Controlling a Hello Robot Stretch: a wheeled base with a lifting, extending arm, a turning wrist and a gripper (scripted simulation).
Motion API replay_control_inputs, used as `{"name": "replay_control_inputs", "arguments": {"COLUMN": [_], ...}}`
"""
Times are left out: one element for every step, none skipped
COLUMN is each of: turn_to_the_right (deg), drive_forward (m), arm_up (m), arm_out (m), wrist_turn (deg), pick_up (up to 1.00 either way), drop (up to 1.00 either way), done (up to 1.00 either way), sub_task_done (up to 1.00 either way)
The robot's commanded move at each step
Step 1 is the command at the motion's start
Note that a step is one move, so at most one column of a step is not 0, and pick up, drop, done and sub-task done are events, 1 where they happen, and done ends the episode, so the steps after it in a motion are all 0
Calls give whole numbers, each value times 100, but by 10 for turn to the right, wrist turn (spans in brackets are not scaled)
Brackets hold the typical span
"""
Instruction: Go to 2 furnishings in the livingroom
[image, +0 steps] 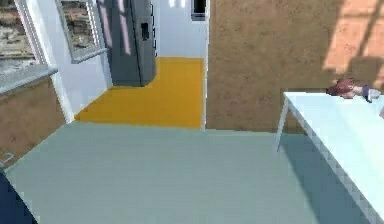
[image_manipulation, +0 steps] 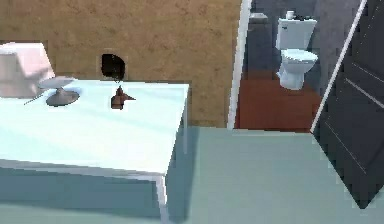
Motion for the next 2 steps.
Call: {"name": "replay_control_inputs", "arguments": {"turn_to_the_right": [450, 90], "drive_forward": [0, 0], "arm_up": [0, 0], "arm_out": [0, 0], "wrist_turn": [0, 0], "pick_up": [0, 0], "drop": [0, 0], "done": [0, 0], "sub_task_done": [0, 0]}}
